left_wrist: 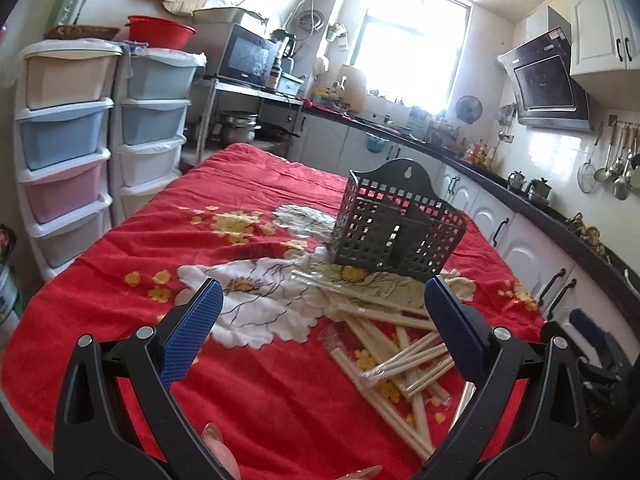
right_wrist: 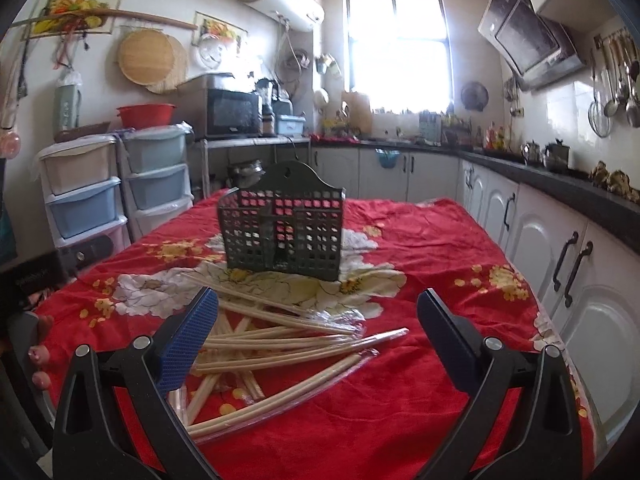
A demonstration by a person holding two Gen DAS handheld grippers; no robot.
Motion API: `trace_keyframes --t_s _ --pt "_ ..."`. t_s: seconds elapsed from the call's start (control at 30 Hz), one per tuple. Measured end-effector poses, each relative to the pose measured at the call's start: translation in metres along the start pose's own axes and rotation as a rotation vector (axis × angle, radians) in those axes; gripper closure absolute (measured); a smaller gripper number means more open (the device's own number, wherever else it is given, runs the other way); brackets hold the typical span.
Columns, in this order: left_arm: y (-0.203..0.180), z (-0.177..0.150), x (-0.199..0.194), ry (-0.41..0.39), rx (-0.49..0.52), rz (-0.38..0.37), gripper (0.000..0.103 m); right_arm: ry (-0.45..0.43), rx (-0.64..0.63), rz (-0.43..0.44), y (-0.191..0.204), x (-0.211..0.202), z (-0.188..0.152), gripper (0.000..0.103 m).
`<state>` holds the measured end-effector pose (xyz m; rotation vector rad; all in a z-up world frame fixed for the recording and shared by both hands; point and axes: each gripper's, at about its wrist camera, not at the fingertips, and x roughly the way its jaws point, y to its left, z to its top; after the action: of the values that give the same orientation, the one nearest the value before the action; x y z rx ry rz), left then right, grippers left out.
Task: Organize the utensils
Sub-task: 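Move both tools down toward the pile of wooden chopsticks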
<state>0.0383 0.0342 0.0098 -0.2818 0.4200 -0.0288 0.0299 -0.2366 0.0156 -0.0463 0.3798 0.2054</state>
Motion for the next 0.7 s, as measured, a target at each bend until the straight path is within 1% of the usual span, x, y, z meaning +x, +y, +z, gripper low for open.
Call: trace_keyframes --t_s 0.17,0.3,0.4,0.57,0.7 --pt "-0.005 0.016 0.013 0.015 0.005 -0.006 0.010 0.052 0.027 -0.038 -0.019 0.014 0.013 0.006" --pt "-0.008 0.027 0.025 0.043 0.007 -0.008 0.010 0.076 0.047 -0.047 -0.031 0.023 0.023 0.006" --pt "-0.012 0.032 0.033 0.061 0.022 -0.003 0.010 0.078 0.061 -0.052 -0.040 0.027 0.031 0.006" --pt "-0.010 0.044 0.057 0.133 -0.001 -0.028 0.010 0.112 0.073 -0.072 -0.051 0.040 0.040 0.006" --pt "-0.011 0.045 0.075 0.167 0.013 -0.008 0.010 0.152 0.073 -0.097 -0.059 0.051 0.040 0.006"
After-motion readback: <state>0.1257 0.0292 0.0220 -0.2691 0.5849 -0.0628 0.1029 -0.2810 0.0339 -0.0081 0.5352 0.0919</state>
